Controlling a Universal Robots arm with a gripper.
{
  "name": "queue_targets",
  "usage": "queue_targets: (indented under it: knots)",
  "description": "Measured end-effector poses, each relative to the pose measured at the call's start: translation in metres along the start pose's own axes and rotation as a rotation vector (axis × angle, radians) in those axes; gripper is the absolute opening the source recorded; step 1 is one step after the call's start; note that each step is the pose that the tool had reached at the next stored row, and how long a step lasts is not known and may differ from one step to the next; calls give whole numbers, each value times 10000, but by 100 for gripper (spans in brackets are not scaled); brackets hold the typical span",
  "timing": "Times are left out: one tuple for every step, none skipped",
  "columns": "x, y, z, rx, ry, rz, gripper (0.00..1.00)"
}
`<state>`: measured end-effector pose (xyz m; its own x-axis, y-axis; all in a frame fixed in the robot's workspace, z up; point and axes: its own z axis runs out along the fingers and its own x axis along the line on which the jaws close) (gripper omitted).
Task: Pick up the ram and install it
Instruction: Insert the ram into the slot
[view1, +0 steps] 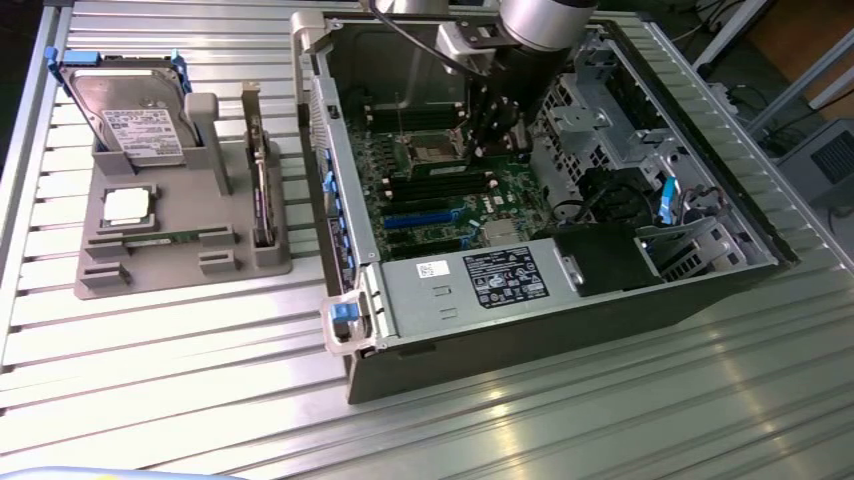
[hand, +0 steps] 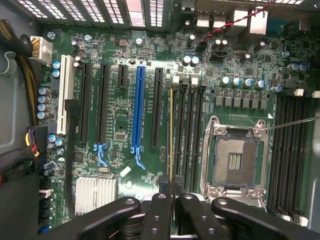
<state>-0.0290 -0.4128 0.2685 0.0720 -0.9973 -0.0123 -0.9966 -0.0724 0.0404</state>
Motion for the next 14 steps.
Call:
queue_targets:
  knots:
    - [1, -1, 26, 0, 0, 0, 12]
    - [4, -1, 35, -1, 2, 0, 12]
    - [12, -1, 42, 0, 1, -1, 12]
    - [24, 0, 49, 0, 0, -1, 12]
    - [35, 1, 55, 0, -1, -1, 12]
    - [35, 6, 65, 1, -1, 6, 12]
    - [35, 20, 75, 0, 5, 25, 12]
    - [34, 30, 89, 0, 8, 78, 12]
    - [31, 42, 106, 1, 5, 145, 12]
    - [28, 46, 112, 1, 4, 179, 12]
    - [26, 51, 120, 2, 2, 216, 12]
    - [24, 55, 130, 2, 2, 260, 12]
    - [23, 55, 137, 3, 1, 295, 12]
    - [18, 55, 159, 4, -3, 409, 12]
